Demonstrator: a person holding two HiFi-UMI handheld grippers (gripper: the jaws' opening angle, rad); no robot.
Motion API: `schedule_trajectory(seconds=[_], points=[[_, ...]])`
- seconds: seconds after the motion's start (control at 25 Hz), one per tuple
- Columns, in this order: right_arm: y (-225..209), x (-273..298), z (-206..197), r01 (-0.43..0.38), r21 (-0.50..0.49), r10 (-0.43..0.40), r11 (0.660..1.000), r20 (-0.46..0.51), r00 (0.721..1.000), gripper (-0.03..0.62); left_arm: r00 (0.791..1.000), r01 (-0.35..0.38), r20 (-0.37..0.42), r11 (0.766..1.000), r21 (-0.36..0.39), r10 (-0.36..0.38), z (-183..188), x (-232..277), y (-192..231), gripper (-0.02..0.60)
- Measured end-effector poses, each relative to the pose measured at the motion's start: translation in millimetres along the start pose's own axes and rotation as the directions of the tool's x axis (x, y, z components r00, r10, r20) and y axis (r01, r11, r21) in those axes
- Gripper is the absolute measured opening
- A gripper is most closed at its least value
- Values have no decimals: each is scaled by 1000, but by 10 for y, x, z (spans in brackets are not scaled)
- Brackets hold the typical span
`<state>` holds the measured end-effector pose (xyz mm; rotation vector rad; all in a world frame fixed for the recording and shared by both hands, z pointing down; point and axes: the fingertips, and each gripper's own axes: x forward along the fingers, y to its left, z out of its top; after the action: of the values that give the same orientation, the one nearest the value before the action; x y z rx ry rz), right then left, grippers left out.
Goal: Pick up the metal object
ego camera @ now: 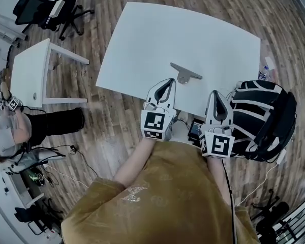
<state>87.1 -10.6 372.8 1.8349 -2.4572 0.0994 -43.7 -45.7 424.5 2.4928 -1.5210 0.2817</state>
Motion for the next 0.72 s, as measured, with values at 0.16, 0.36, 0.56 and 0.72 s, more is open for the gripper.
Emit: schedule_trajectory(seconds=[0.16,0.36,0.56,0.72], points=[[-107,108,23,-30,32,29,999,35,999,0,1000,-14,-16,1000,3,14,-8,145,-12,6],[-210,213,48,-21,40,20,999,35,999,0,998,-4,-67,1000,22,6,-83,303,-43,6],[-341,292,4,16,57,-17,998,12,1000,0,991,12,-134,999,-39,-17,-264,514,23,6],[-356,376,-127,25,46,-24,999,-24,999,0,972,48,-229,998,-35,-55,-643,674,-13,6]])
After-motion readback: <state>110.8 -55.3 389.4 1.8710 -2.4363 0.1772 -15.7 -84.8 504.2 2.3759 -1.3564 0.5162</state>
